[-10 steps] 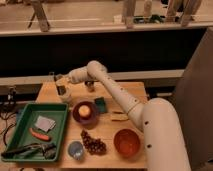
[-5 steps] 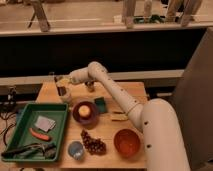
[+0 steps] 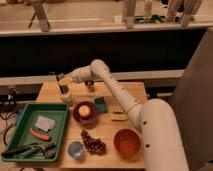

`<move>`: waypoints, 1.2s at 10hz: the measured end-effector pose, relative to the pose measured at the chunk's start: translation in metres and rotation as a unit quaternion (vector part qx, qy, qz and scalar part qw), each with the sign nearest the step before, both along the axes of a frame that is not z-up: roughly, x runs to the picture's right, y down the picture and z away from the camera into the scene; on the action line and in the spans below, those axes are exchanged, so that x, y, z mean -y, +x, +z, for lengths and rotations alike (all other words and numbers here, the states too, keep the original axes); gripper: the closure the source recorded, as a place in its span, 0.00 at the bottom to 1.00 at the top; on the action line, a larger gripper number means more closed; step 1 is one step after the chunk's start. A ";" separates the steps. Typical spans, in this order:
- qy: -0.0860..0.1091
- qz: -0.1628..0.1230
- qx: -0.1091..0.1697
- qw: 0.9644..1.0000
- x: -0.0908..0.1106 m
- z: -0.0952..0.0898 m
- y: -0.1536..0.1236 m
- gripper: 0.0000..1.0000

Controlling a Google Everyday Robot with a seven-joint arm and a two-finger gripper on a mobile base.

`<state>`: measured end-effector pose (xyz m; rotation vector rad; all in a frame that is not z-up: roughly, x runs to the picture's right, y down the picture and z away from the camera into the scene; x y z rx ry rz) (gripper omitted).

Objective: Place eraser in paper cup

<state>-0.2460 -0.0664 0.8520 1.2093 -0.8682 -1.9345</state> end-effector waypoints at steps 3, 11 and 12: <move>0.013 -0.006 0.034 0.999 0.012 -0.008 0.005 1.00; 0.076 -0.028 0.055 0.995 0.001 -0.025 -0.004 1.00; 0.096 -0.028 0.051 0.994 -0.001 -0.024 -0.003 1.00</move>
